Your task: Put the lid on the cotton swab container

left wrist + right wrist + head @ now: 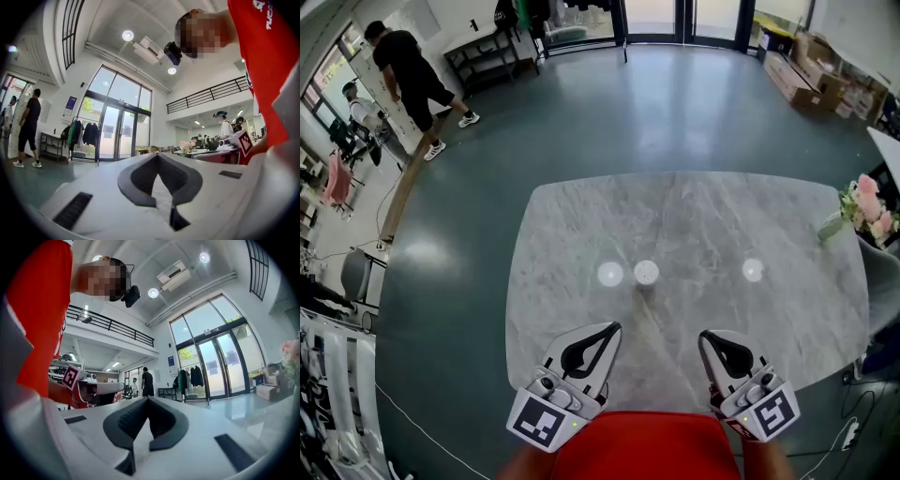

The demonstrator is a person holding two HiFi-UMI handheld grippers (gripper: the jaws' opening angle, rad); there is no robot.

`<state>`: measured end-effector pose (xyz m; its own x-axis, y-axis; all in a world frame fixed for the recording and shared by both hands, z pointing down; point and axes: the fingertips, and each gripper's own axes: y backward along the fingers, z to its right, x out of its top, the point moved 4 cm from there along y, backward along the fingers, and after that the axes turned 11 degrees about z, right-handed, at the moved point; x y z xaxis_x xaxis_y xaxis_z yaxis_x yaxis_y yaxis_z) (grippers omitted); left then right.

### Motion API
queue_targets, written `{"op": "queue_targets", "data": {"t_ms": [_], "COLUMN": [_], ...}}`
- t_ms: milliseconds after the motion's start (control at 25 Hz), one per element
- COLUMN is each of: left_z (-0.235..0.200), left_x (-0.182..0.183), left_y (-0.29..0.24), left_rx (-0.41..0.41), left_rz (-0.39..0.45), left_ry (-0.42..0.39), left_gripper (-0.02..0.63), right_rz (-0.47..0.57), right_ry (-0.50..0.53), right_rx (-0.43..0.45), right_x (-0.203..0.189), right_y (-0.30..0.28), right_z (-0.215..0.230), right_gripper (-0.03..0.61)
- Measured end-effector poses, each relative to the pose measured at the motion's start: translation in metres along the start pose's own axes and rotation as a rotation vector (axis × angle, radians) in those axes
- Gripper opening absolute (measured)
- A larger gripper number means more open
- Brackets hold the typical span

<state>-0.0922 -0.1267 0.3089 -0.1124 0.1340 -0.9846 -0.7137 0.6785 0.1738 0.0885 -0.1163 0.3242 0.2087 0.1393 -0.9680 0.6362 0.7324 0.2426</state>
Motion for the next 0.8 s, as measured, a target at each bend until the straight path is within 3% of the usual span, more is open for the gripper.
{"op": "queue_targets", "data": {"t_ms": [800], "left_z": [-0.0011], "left_x": [-0.0037], "left_y": [-0.0017], "left_rx": [0.031], "left_rz": [-0.010], "left_ry": [-0.002], "left_gripper": [0.017], "right_rz": [0.013], "right_ry": [0.004], "right_rx": [0.072], "right_x": [-0.0019], "right_y": [-0.0037], "right_z": [-0.0011], "right_gripper": [0.017]}}
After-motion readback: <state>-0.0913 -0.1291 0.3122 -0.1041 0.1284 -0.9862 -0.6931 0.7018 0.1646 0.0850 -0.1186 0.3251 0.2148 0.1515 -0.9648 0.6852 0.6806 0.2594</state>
